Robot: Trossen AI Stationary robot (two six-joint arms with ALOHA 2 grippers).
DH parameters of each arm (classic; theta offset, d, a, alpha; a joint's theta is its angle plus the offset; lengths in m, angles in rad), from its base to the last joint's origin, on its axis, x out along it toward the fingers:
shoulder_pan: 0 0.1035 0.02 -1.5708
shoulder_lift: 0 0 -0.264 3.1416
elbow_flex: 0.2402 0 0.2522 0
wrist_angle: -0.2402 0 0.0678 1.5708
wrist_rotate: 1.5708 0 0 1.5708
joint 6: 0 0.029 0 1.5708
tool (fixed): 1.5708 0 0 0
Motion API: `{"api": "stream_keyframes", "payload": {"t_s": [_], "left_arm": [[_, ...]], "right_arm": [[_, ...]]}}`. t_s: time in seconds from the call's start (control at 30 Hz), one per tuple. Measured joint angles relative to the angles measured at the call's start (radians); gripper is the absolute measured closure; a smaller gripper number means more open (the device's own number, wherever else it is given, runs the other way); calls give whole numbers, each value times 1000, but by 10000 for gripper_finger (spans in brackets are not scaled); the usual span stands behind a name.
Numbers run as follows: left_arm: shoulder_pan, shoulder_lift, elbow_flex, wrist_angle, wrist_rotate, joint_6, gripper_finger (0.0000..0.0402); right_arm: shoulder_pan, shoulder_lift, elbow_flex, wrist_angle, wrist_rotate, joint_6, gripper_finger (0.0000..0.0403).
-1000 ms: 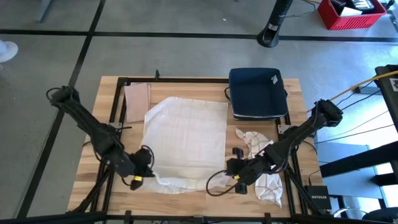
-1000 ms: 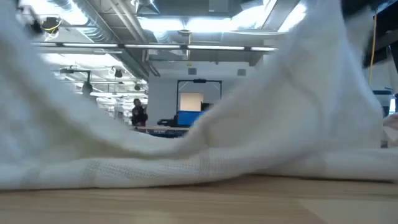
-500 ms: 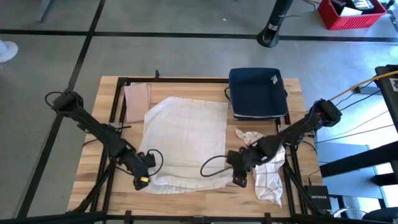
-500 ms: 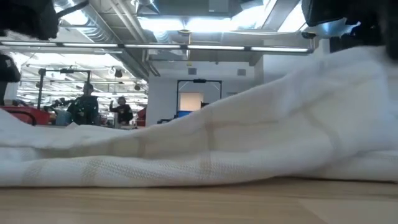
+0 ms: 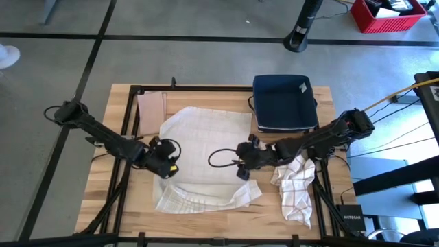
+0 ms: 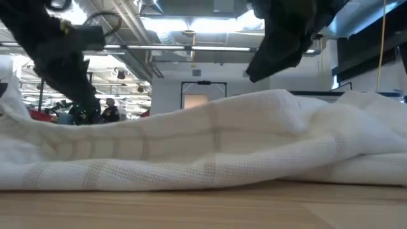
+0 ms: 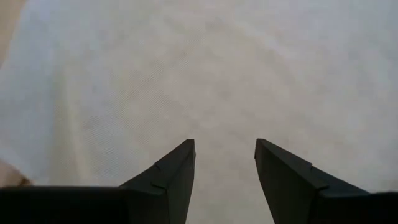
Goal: Fold towel
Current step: Fold the white patterned towel
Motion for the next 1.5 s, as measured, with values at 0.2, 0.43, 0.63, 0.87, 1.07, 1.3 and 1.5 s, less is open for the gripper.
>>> {"api": "stream_keyframes", "payload": {"t_s": [0.2, 0.43, 0.63, 0.87, 1.07, 1.3, 1.5], "left_arm": [[56, 0, -123, 100, 16, -60, 243], [57, 2, -271, 456, 198, -18, 255], [29, 2, -308, 694, 373, 18, 261], [46, -12, -276, 822, 539, 116, 261], [158, -148, -135, 499, 519, 243, 261], [308, -295, -26, 79, -131, 322, 261], [542, -254, -59, -26, -132, 384, 261]], "right_arm": [[-41, 73, 0, 104, 116, -149, 199], [-118, 246, 0, 332, 6, -238, 199], [-126, 338, 0, 371, -148, -231, 199], [-125, 349, 6, 144, -304, -230, 199], [-123, 332, 8, -26, -407, -205, 199], [-49, 312, -1, 58, -401, -198, 199], [-25, 327, -5, 221, -233, -204, 199]]}}
